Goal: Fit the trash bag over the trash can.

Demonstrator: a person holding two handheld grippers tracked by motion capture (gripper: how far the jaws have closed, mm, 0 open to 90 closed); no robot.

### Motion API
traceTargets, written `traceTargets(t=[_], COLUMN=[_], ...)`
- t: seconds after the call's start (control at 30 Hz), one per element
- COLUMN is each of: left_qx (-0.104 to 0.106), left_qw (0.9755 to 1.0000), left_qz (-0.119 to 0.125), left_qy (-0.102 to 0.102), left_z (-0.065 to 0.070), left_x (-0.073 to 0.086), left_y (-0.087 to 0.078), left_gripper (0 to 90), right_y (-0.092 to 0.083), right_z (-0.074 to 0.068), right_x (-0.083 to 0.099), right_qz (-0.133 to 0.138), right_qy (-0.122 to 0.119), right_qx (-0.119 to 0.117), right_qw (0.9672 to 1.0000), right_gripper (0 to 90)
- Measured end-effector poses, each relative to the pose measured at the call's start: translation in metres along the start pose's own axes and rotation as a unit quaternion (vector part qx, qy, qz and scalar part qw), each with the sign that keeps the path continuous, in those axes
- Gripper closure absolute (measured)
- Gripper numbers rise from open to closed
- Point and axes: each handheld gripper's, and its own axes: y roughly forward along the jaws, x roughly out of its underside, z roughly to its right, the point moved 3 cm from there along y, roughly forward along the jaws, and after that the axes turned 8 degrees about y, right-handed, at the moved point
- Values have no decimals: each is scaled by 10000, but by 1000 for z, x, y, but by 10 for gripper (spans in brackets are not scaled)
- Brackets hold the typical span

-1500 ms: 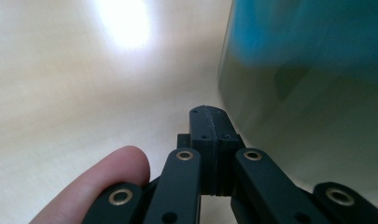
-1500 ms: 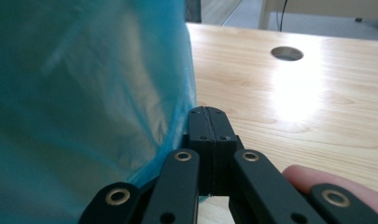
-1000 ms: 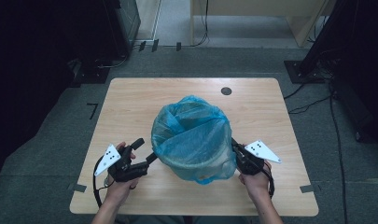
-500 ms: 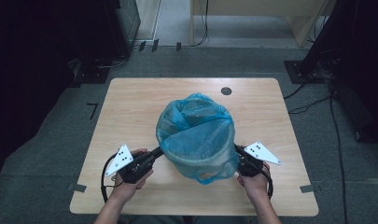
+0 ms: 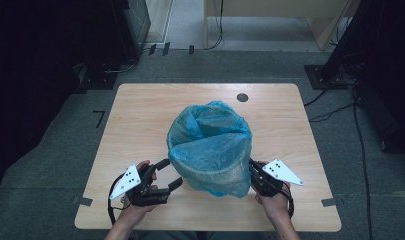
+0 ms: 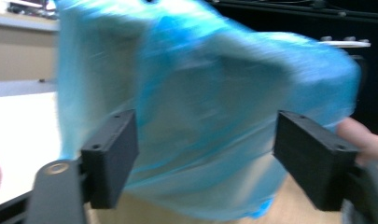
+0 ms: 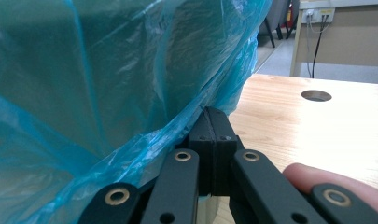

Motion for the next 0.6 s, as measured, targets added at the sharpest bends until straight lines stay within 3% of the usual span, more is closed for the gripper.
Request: traceTargets(t=[0.1,0.2,0.23,0.27,0.3,0.37,0.4,0.47,0.53,0.6], left_qx=[-151,-409,-710,-829,-844,-590,-491,-659,-687,-876], left_qw=[9988,9961,9937,9931,9936,9970,9980,9966,9960,9920], left_qz=[-343,-616,-655,-584,-494,-325,-296,-416,-554,-900], left_qy=[326,492,564,584,558,390,281,256,146,87], left_z=[12,17,18,18,17,11,8,3,-4,-12], left_x=[-2,2,3,4,4,5,5,8,13,22], left_y=[13,24,25,24,22,16,14,13,12,14], left_gripper=[41,26,86,167,262,613,685,871,900,900], right_y=[0,-1,-1,-1,-2,-2,-2,-2,-1,2], right_z=[-1,-2,-3,-3,-3,-2,-1,-1,1,4], right_x=[1,2,2,2,3,4,4,6,8,12], right_qz=[17,44,51,60,70,70,60,42,-27,-217], right_qy=[4,-12,-16,-29,-42,-37,-64,-81,-83,-40], right_qx=[12,18,3,-4,-16,-74,-102,-140,-168,-165], right_qw=[10000,10000,10000,10000,10000,9999,9999,9999,9998,9996], right_gripper=[900,900,900,900,900,900,900,900,900,900])
